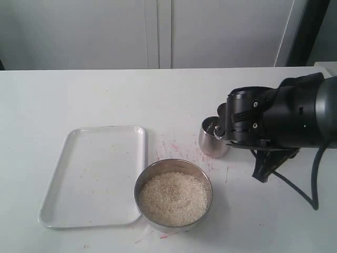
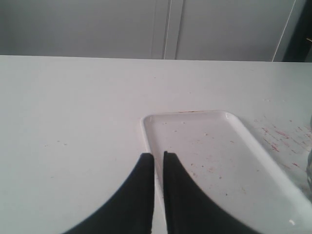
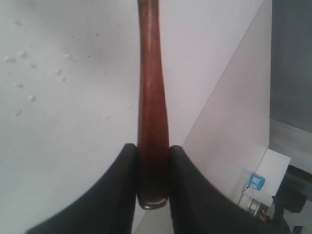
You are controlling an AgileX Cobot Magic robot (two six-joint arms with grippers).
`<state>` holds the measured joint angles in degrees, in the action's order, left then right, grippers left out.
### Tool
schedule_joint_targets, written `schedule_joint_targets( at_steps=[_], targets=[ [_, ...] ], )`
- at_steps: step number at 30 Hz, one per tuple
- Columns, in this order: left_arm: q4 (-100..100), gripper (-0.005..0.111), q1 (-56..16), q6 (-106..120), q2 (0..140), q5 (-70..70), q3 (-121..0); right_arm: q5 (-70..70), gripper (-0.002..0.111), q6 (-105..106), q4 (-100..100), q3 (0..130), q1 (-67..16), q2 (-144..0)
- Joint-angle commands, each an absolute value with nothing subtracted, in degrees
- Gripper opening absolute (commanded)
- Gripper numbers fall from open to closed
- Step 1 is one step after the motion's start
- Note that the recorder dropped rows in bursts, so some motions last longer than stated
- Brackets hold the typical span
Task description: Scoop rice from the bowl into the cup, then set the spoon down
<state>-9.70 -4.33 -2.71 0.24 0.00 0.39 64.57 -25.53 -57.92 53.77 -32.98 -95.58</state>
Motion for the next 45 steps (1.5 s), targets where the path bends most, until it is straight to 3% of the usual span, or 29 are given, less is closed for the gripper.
schedule_joint_targets(
  at_steps=[1, 45],
  targets=[
    [-10.0, 0.014, -4.6, -2.8, 0.0, 0.0, 0.0, 65.8, 0.0, -23.4, -60.1, 54.2, -34.5, -95.6],
    [-10.0, 0.014, -4.6, -2.8, 0.0, 0.0, 0.0, 68.9, 0.0, -15.2, -65.1, 54.2, -34.9, -95.6]
  ],
)
